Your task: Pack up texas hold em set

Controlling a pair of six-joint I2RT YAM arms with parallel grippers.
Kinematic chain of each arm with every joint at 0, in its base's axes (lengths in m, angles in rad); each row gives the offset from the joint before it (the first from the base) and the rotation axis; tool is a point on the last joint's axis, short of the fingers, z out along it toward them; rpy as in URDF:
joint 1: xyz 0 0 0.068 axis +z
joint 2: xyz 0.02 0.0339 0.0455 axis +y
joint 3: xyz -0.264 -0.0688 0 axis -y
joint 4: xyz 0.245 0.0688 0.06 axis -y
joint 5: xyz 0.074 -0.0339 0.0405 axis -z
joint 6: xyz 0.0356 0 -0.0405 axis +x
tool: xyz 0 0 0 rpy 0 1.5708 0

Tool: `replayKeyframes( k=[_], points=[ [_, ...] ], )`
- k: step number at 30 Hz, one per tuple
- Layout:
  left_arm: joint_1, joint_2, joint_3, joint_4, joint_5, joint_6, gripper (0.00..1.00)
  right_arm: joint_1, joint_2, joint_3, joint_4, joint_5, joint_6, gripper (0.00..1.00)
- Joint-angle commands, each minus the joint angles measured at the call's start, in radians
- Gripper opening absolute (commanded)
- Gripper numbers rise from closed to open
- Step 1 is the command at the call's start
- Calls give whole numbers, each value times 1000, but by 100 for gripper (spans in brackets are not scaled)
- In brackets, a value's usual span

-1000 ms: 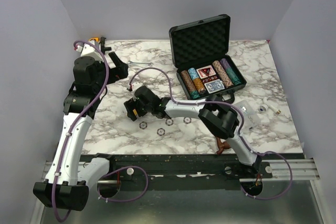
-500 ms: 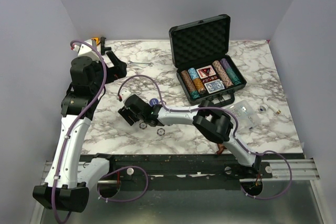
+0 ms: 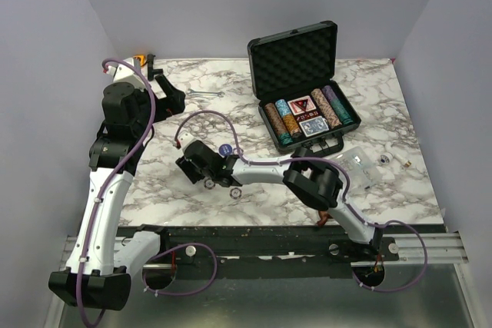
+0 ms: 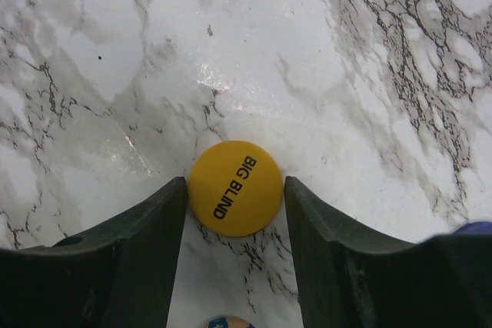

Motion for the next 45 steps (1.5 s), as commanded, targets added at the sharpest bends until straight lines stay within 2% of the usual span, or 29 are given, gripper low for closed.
replayKeyframes(
  k=[1,6,10,18,23,30,34,45],
  points=[
    [10,3,8,8,42,-11,98,-15,46,-115,-279,-19,-13,54],
    [13,31,15,3,46,-15,98,-47,4,-157,-359,-51,9,48],
    [15,31,5,19,73,-23,99,-67,-28,-191,-437,-9,26,48],
    [16,54,1,25,113,-39,99,-104,-131,-350,-592,-62,74,48],
    [18,72,7,16,100,-34,98,-105,-123,-305,-765,-85,121,49],
    [18,66,5,24,133,-45,99,-104,-46,-170,-875,-60,62,56],
    [20,75,10,13,128,-43,98,-105,-28,-133,-899,-85,42,60],
    [21,77,13,16,157,-48,99,-104,58,-32,-918,-155,27,64]
  ],
)
